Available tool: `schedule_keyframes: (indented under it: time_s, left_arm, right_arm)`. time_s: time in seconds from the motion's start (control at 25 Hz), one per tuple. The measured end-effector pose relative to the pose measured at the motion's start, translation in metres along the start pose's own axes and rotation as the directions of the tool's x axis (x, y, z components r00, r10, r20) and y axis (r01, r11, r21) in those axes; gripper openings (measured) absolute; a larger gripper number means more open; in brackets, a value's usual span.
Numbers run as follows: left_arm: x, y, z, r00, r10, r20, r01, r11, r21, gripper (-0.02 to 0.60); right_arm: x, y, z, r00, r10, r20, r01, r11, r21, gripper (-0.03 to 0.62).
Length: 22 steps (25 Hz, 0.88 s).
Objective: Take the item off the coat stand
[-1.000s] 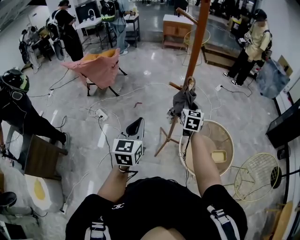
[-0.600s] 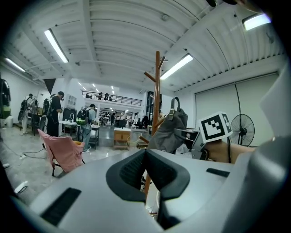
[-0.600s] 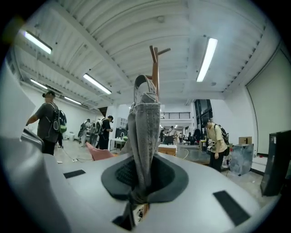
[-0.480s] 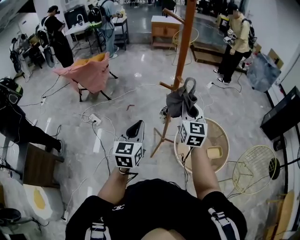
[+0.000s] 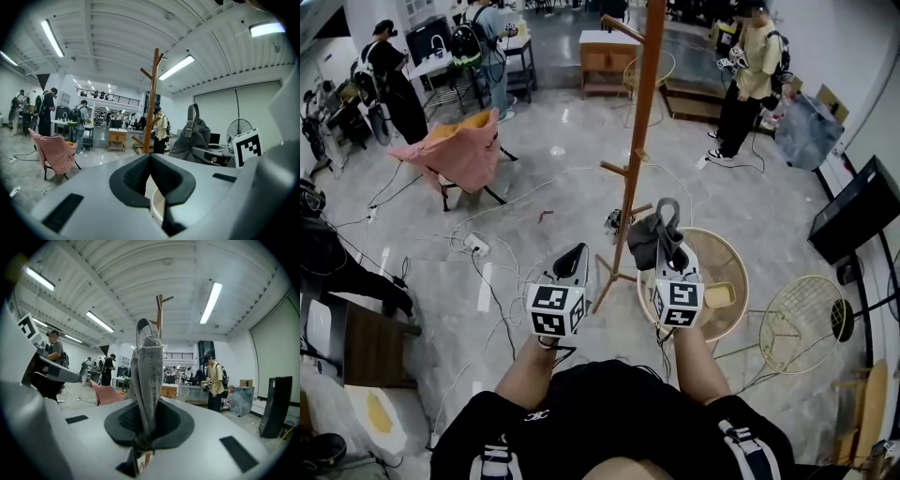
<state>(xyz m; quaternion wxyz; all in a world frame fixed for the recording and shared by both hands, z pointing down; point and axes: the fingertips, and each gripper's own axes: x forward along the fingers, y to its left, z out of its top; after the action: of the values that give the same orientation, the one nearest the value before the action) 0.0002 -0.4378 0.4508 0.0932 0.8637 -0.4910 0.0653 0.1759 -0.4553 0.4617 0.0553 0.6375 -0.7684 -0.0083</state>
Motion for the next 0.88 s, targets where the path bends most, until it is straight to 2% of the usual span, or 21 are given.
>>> schedule_keyframes:
  time_s: [0.44, 0.88]
  left_arm:
    - [-0.001, -0.014, -0.004, 0.999, -0.034, 0.003, 0.034, 0.999, 0.014, 0.011]
    - [0.003, -0.011, 0.001, 0.999, -0.044, 0.002, 0.044, 0.999, 0.025, 0.012]
  right_arm:
    - [-0.021, 0.011, -0.020, 1.000, 0.016, -0.026, -0.016, 1.000, -0.007, 0.043]
    - [-0.017, 0.017, -0.022, 0.999, 0.022, -0.034, -0.022, 1.000, -0.012, 0.043]
